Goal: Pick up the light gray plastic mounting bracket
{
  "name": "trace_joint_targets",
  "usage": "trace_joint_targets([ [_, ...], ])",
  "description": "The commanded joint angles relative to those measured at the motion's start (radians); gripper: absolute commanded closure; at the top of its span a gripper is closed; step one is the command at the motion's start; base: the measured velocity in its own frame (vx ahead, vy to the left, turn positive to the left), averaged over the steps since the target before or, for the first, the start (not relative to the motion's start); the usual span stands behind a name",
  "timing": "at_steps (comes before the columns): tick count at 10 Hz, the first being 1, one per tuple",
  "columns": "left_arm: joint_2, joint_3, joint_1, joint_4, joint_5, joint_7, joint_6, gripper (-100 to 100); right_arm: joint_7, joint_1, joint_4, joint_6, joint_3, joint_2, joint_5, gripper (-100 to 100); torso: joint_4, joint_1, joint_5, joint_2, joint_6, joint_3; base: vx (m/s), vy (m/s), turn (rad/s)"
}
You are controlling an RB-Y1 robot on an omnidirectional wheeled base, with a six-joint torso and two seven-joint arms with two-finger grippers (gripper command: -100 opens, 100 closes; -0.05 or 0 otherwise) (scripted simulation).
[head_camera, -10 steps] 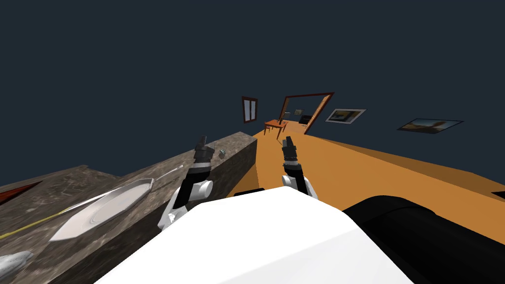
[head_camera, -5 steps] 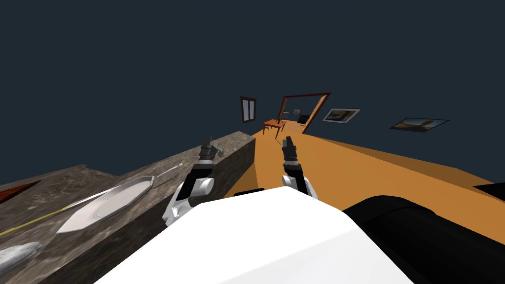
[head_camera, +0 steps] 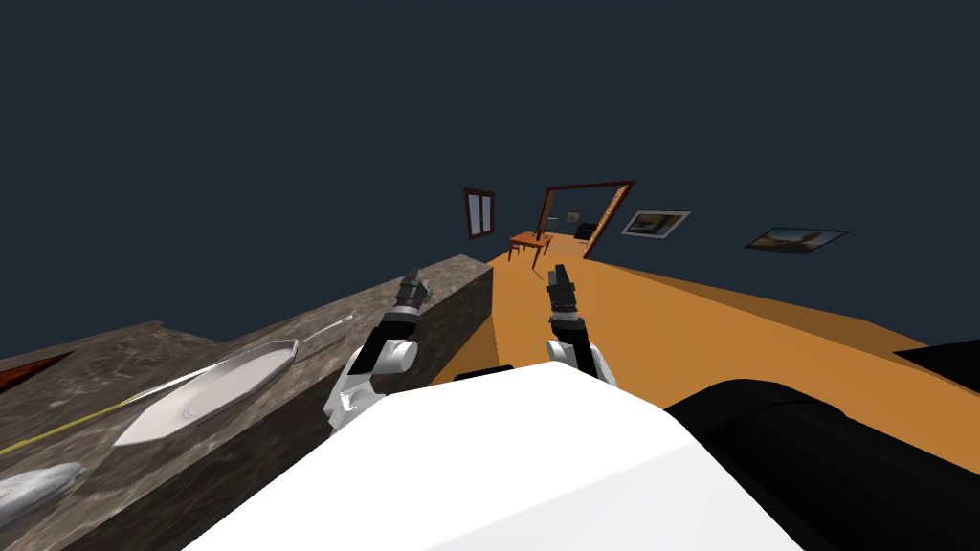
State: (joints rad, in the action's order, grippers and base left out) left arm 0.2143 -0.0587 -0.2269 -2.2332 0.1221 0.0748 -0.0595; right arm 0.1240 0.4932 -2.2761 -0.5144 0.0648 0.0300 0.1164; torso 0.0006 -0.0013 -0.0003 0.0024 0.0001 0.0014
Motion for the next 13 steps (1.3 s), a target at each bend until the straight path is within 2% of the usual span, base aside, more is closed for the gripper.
trace_joint_targets([
  [1, 0.001, -0.005, 0.014, 0.009, 0.007, 0.011, -0.050, -100, 0.000, 0.000, 0.000, 0.000, 0.000, 0.000, 0.000, 0, 0.000, 0.000, 0.000, 0.000, 0.000, 0.000, -0.041, -0.027, -0.026],
  [2, 0.011, -0.011, 0.038, 0.024, 0.026, 0.027, -0.076, -100, 0.000, 0.000, 0.000, 0.000, 0.000, 0.000, 0.000, 0, 0.000, 0.000, 0.000, 0.000, 0.000, 0.000, -0.048, -0.027, -0.054],
  [4, 0.011, -0.011, 0.038, 0.024, 0.026, 0.027, -0.116, -100, 0.000, 0.000, 0.000, 0.000, 0.000, 0.000, 0.000, 0, 0.000, 0.000, 0.000, 0.000, 0.000, 0.000, -0.028, -0.023, -0.009],
  [5, 0.022, -0.017, 0.061, 0.041, 0.046, 0.042, -0.152, -100, 0.000, 0.000, 0.000, 0.000, 0.000, 0.000, 0.000, 0, 0.000, 0.000, 0.000, -0.001, 0.000, 0.000, -0.028, -0.024, -0.041],
  [6, 0.022, -0.017, 0.061, 0.041, 0.046, 0.042, -0.175, -100, 0.000, 0.000, 0.000, 0.000, 0.000, 0.000, 0.000, 0, 0.000, 0.000, 0.000, -0.001, 0.000, 0.000, -0.028, -0.023, -0.040],
  [7, 0.022, -0.017, 0.061, 0.041, 0.046, 0.042, -0.184, -100, 0.000, 0.000, 0.000, 0.000, 0.000, 0.000, 0.000, 0, 0.000, 0.000, 0.000, -0.001, 0.000, 0.000, -0.012, -0.008, 0.001],
  [8, 0.034, -0.022, 0.084, 0.058, 0.065, 0.057, -0.222, -100, 0.000, 0.000, 0.000, 0.000, 0.000, 0.000, 0.000, 0, 0.000, 0.001, 0.000, -0.001, 0.000, -0.001, -0.024, -0.015, -0.058],
  [11, 0.047, -0.028, 0.107, 0.077, 0.085, 0.072, -0.311, -100, 0.000, 0.000, 0.000, 0.000, 0.000, 0.000, 0.000, 0, 0.000, 0.000, 0.000, -0.001, 0.000, 0.000, -0.025, -0.020, -0.037],
  [12, 0.047, -0.028, 0.107, 0.077, 0.085, 0.072, -0.321, -100, 0.000, 0.000, 0.000, 0.000, 0.000, 0.000, 0.000, 0, 0.000, 0.000, 0.000, -0.001, 0.000, -0.001, -0.008, -0.007, 0.005],
  [13, 0.061, -0.033, 0.129, 0.097, 0.104, 0.086, -0.359, -100, 0.000, 0.000, 0.000, 0.000, 0.000, 0.000, 0.000, 0, 0.000, 0.001, 0.000, -0.002, 0.000, -0.001, -0.010, -0.010, -0.057],
])
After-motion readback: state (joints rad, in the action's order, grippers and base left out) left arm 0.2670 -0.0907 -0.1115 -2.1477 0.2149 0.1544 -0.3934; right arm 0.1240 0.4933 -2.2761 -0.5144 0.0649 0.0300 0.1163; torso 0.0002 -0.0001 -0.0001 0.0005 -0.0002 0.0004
